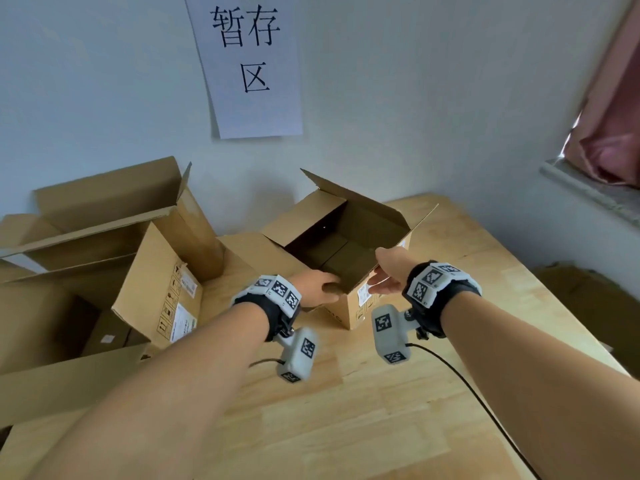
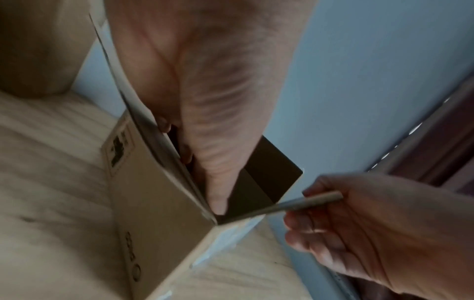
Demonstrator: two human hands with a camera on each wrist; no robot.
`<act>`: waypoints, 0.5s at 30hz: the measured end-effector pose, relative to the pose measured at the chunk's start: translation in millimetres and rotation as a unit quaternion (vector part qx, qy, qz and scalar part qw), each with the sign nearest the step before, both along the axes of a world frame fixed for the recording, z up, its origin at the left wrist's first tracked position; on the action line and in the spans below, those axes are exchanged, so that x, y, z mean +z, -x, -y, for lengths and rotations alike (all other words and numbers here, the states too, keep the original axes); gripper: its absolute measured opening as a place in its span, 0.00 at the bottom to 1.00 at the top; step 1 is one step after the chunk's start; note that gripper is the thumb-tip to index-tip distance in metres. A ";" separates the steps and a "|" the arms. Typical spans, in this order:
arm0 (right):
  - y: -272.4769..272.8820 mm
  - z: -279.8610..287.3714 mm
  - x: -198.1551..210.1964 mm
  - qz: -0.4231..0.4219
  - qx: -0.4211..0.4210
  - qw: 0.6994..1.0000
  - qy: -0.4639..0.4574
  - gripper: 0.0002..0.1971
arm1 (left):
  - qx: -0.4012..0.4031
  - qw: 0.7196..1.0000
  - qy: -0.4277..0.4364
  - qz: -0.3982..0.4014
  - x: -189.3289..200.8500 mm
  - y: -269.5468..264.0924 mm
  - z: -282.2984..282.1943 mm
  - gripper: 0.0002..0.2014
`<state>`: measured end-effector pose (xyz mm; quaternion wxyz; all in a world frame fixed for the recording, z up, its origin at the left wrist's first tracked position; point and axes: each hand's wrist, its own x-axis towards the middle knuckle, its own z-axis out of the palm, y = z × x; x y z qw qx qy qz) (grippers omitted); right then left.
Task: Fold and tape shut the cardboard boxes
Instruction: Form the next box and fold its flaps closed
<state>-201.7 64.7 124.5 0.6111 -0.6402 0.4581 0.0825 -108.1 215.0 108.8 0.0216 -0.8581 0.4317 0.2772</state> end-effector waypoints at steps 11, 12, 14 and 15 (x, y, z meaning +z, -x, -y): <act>11.4 6.8 -4.3 0.011 -0.032 0.998 0.045 0.15 | -0.070 0.982 -0.115 0.130 18.6 -29.1 -52.0 0.39; 12.2 8.0 -3.5 0.010 -0.028 0.998 0.050 0.14 | -0.057 0.986 -0.082 0.134 18.9 -28.3 -49.4 0.34; 14.7 13.0 -2.8 0.011 -0.024 0.997 0.067 0.14 | -0.036 0.990 -0.026 0.133 22.1 -25.9 -43.7 0.28; 15.9 15.7 -2.4 0.013 -0.023 0.997 0.079 0.14 | -0.026 0.991 -0.008 0.129 23.8 -24.1 -40.7 0.26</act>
